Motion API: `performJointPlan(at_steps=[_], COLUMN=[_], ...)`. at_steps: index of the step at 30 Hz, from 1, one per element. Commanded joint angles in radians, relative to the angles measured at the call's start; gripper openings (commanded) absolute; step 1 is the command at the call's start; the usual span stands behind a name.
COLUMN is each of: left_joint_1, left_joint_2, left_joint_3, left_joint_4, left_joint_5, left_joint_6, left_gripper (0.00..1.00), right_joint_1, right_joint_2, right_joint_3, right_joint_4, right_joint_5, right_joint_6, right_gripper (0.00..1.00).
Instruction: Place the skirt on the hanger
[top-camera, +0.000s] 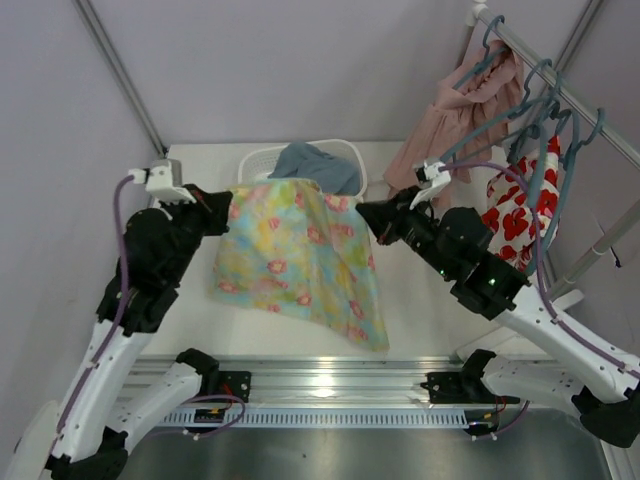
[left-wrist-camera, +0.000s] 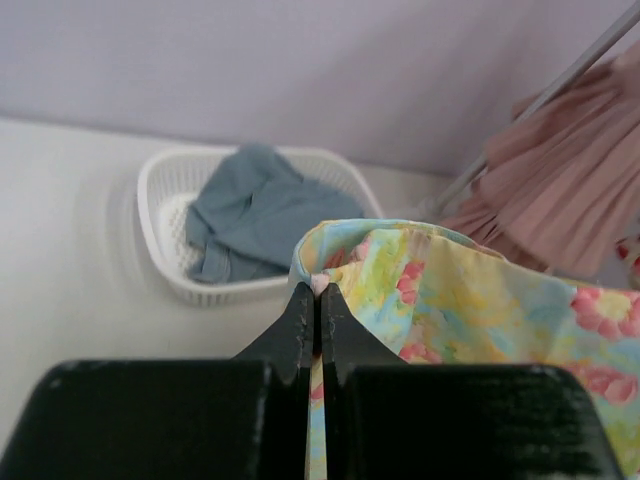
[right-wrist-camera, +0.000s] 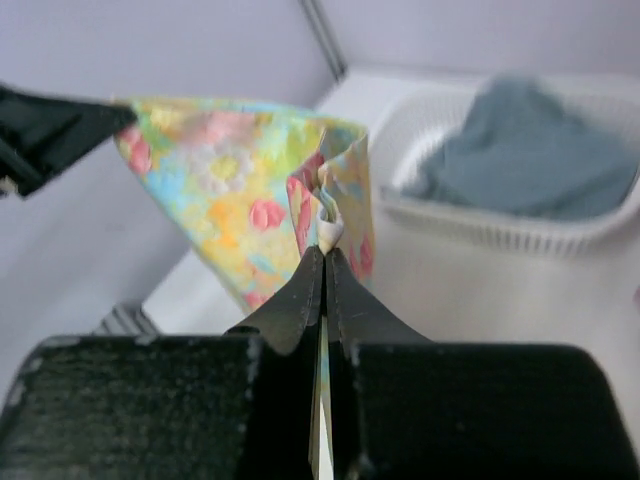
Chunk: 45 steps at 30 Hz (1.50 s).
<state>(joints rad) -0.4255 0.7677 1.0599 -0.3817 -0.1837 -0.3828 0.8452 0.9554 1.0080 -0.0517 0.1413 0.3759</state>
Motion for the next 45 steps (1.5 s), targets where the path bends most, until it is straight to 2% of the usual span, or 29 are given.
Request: performJointPlan(at_steps=[1, 5, 9, 13, 15, 21, 25, 26, 28, 34, 43, 45], left_joint_1=[0.005, 0.005, 0.007, 0.022, 0.057, 0.209, 0.225, 0.225, 0.225, 0.225, 0.225, 0.225], left_joint_2=[-0.051, -0.082, -0.082, -0.071, -0.051, 0.007, 0.012, 0.009, 0.01, 0.08, 0.174, 0.192], left_joint_3=[0.146, 0.228, 0.221, 0.175, 0.164, 0.118, 0.08, 0.068, 0.061, 0.162, 0.345, 0.409], left_joint_4=[-0.052, -0.105, -0.134, -0.08, -0.054, -0.011, 0.124, 0.151, 0.2, 0.141, -0.097, -0.181], left_joint_5=[-0.052, -0.224, -0.397, -0.43, -0.419, -0.232, -0.052, 0.048, 0.091, 0.075, 0.026, 0.036], left_joint_6=[0.065, 0.108, 0.093, 0.096, 0.101, 0.064, 0.161, 0.182, 0.217, 0.254, 0.21, 0.202], left_gripper=[0.0, 0.0, 0.0, 0.0, 0.0, 0.0, 0.0, 0.0, 0.0, 0.0, 0.0, 0.0], right_joint_1=[0.002, 0.0, -0.003, -0.005, -0.011, -0.06, -0.118, -0.123, -0.135, -0.159, -0.167, -0.17], right_joint_2=[0.023, 0.037, 0.032, 0.025, 0.008, -0.055, -0.026, -0.018, 0.008, 0.117, 0.149, 0.152], right_joint_3=[0.184, 0.296, 0.276, 0.224, 0.195, 0.119, 0.136, 0.139, 0.142, 0.257, 0.383, 0.412], right_joint_4=[0.056, 0.061, 0.084, 0.09, 0.093, 0.133, 0.11, 0.121, 0.144, 0.147, 0.052, -0.037], right_joint_5=[0.014, 0.034, 0.018, 0.004, 0.023, 0.066, 0.006, -0.008, -0.028, -0.011, 0.027, 0.029], right_joint_6=[-0.165, -0.196, -0.244, -0.278, -0.282, -0.293, -0.287, -0.288, -0.295, -0.293, -0.279, -0.261], right_gripper=[0.0, 0.0, 0.0, 0.0, 0.0, 0.0, 0.0, 0.0, 0.0, 0.0, 0.0, 0.0])
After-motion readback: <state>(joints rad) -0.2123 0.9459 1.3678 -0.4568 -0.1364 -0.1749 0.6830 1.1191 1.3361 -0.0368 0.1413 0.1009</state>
